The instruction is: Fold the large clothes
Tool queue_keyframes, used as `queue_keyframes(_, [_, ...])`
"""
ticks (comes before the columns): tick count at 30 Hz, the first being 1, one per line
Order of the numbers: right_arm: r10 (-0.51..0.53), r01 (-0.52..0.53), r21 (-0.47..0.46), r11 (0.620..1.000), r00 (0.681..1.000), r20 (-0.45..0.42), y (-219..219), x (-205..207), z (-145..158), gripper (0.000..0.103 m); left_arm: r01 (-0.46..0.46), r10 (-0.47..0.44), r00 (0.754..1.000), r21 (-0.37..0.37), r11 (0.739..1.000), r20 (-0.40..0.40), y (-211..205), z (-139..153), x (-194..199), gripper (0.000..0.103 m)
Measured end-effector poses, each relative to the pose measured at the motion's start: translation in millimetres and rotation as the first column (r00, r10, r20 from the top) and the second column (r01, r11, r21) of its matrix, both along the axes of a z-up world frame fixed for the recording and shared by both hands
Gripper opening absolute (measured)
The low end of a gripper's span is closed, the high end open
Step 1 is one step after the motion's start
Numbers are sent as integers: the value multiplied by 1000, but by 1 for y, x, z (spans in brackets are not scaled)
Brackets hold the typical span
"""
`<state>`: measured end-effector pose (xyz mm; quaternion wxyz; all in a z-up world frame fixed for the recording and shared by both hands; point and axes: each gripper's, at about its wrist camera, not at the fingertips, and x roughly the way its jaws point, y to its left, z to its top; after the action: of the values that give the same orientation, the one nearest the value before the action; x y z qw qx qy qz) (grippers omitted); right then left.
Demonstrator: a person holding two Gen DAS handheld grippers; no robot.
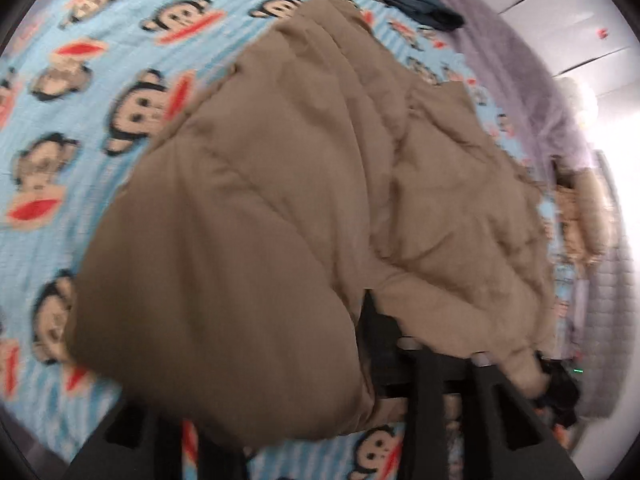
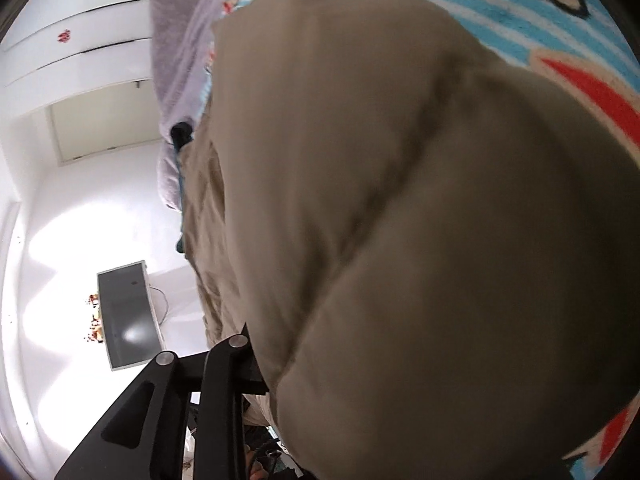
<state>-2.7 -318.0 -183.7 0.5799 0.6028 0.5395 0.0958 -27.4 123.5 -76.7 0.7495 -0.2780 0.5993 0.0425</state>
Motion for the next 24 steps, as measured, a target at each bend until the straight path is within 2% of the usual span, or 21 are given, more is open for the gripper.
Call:
queue_keyframes(4, [64, -64, -8, 998, 998, -27, 5, 7, 0, 45, -16, 18, 1000, 91, 996, -13, -2, 14, -12, 55])
queue_keyframes(8, [106, -109, -40, 993, 992, -75, 5, 5, -1, 65, -45, 52, 998, 209, 977, -26, -3, 40, -33, 55])
queue_keyframes(12, [168, -178, -108, 978, 981, -92, 12, 0, 13, 67, -27, 20, 999, 331, 943, 25, -2, 76, -46, 55])
queue_keyframes(15, [223, -234, -182, 955, 972, -78, 26, 9, 32, 67, 7, -44, 995, 394, 919, 86, 1, 94, -31, 55])
queue_keyframes(16, [235, -246, -203, 948, 969, -74, 31, 12, 39, 67, 24, -65, 994, 396, 918, 92, 4, 92, -26, 55])
queue_keyframes(18, [244, -251, -248, 936, 968, -63, 34, 11, 56, 60, 53, -82, 995, 393, 918, 57, 8, 76, -8, 55])
queue_keyframes(21, [261, -261, -327, 908, 964, -45, 36, -10, 80, 40, 87, -80, 996, 384, 919, -36, 22, 27, 5, 55])
queue_keyframes(22, [267, -264, -354, 897, 963, -42, 27, 4, 92, 36, 94, -73, 995, 371, 924, -69, 25, 11, 6, 55])
queue_keyframes(24, [276, -267, -424, 865, 960, -42, 40, 16, 106, 34, 102, -74, 993, 330, 938, -95, 28, -12, 2, 56])
